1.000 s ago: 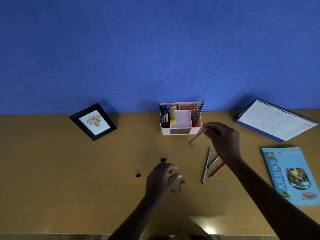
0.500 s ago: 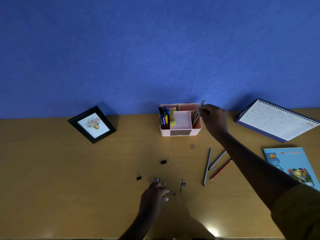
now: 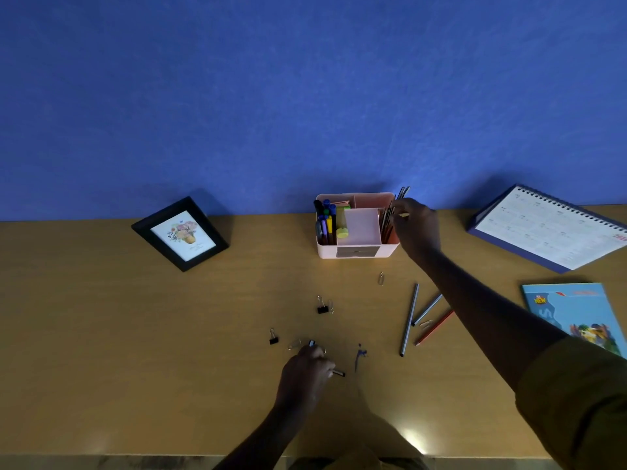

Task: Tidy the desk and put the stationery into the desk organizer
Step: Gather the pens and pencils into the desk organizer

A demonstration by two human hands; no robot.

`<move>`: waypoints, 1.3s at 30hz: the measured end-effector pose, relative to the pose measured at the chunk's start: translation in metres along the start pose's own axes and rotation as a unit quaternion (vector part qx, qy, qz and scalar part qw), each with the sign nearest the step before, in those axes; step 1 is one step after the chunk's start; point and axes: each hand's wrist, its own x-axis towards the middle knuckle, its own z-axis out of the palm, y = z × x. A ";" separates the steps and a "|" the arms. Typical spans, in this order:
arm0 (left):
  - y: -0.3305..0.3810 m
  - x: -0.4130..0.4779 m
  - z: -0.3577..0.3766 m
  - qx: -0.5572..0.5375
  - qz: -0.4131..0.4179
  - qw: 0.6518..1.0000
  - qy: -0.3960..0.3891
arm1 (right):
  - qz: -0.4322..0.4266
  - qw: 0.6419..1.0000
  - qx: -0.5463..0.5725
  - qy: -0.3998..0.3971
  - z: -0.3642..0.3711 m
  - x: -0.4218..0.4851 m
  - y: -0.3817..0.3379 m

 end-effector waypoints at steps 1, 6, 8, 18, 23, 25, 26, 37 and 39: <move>0.000 0.001 0.001 0.003 0.002 1.000 -0.002 | -0.001 1.000 0.003 0.001 -0.001 -0.001 0.002; -0.002 0.008 0.003 0.021 0.019 0.999 -0.024 | -0.005 1.000 0.012 -0.008 -0.009 -0.022 0.006; -0.002 0.011 0.004 0.022 0.032 0.999 -0.023 | -0.001 0.999 0.028 -0.020 -0.014 -0.038 0.006; 0.000 0.023 -0.001 0.025 0.059 0.997 -0.031 | 0.137 0.968 0.167 -0.129 -0.032 -0.139 -0.010; 0.018 0.029 -0.017 -0.021 0.038 0.999 0.003 | 0.198 0.931 0.212 -0.220 -0.036 -0.174 -0.008; 0.028 0.032 -0.027 -0.083 0.027 0.996 0.036 | 0.238 0.911 0.243 -0.233 -0.039 -0.182 -0.009; 0.034 0.035 -0.033 -0.131 0.018 0.990 0.053 | 0.249 0.904 0.254 -0.236 -0.040 -0.185 -0.010; 0.075 0.066 -0.075 -0.690 -0.203 0.687 0.101 | 0.281 0.851 0.364 -0.255 -0.056 -0.195 -0.039; 0.077 0.068 -0.075 -0.731 -0.200 0.645 0.102 | 0.276 0.858 0.369 -0.227 -0.058 -0.194 -0.040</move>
